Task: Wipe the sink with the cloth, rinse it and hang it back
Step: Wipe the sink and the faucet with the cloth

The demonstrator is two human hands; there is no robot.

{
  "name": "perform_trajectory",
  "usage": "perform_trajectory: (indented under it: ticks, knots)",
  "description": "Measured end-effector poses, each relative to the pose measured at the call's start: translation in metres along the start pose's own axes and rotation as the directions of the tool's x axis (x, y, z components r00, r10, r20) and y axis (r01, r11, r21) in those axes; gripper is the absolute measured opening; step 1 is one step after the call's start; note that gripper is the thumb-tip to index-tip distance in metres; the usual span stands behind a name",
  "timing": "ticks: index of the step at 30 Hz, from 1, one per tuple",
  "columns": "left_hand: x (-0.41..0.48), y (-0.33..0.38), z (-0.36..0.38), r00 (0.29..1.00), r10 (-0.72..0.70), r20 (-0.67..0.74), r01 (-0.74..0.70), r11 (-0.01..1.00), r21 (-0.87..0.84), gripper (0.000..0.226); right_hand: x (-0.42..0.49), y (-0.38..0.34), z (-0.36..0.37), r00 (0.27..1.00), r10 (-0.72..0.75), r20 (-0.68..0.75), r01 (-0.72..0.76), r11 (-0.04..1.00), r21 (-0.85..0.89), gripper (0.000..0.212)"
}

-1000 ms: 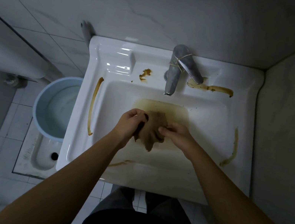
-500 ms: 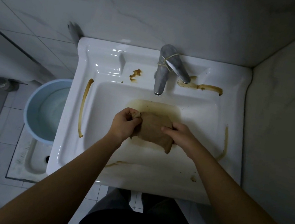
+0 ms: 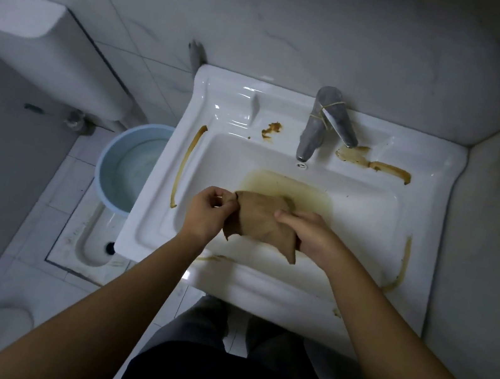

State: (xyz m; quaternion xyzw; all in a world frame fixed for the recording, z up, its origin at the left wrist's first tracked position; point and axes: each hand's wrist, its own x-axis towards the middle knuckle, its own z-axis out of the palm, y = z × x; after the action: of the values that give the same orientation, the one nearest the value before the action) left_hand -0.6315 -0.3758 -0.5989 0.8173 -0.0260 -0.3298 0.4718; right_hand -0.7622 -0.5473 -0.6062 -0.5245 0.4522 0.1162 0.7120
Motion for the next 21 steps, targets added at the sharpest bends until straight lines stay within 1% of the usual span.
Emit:
perform_trajectory:
  ticks: [1,2,3,5,7,10,12,13,15,18,21]
  knots:
    - [-0.002,0.0,-0.006,1.0,0.027,-0.015,-0.026,1.0,0.008,0.006,-0.002,-0.001,0.007,0.998,0.045,0.034,-0.045,0.999,-0.012,0.022]
    - [-0.003,0.001,-0.012,0.999,0.051,-0.018,-0.05,0.999,0.021,0.008,-0.003,-0.002,0.015,0.997,0.059,0.048,-0.057,0.998,-0.04,0.021]
    - [-0.002,0.001,-0.018,0.997,0.073,-0.013,-0.073,0.997,0.036,0.01,-0.003,-0.003,0.021,0.999,0.035,0.038,-0.032,0.997,-0.074,0.02]
    - [0.003,0.001,-0.032,0.993,0.115,-0.001,-0.114,0.992,0.06,0.012,-0.004,-0.008,0.033,0.997,-0.076,-0.021,0.073,0.991,-0.116,0.018]
    - [0.013,0.001,-0.046,0.99,0.142,0.012,-0.142,0.987,0.069,0.01,-0.004,-0.018,0.044,0.981,-0.173,-0.083,0.165,0.981,-0.103,0.015]
    - [0.036,0.003,-0.065,0.985,0.173,0.022,-0.175,0.98,0.09,0.01,0.003,-0.036,0.058,0.952,-0.248,-0.177,0.236,0.968,-0.086,0.01]
    - [0.055,0.008,-0.079,0.979,0.204,0.017,-0.205,0.973,0.106,0.006,0.01,-0.051,0.067,0.931,-0.278,-0.238,0.268,0.961,-0.074,0.01]
    - [0.064,0.011,-0.086,0.975,0.222,0.01,-0.221,0.967,0.126,0.004,0.012,-0.059,0.07,0.919,-0.29,-0.268,0.278,0.957,-0.081,0.011]
    - [0.085,0.017,-0.103,0.963,0.269,-0.013,-0.261,0.943,0.206,0.008,0.016,-0.073,0.074,0.896,-0.304,-0.325,0.283,0.953,-0.11,0.01]
    - [0.117,0.022,-0.125,0.933,0.357,-0.038,-0.325,0.884,0.335,0.018,0.021,-0.084,0.076,0.862,-0.314,-0.397,0.269,0.949,-0.165,0.01]
    - [0.148,0.02,-0.132,0.91,0.414,-0.003,-0.373,0.825,0.424,0.032,0.029,-0.086,0.077,0.831,-0.292,-0.474,0.244,0.956,-0.16,0.019]
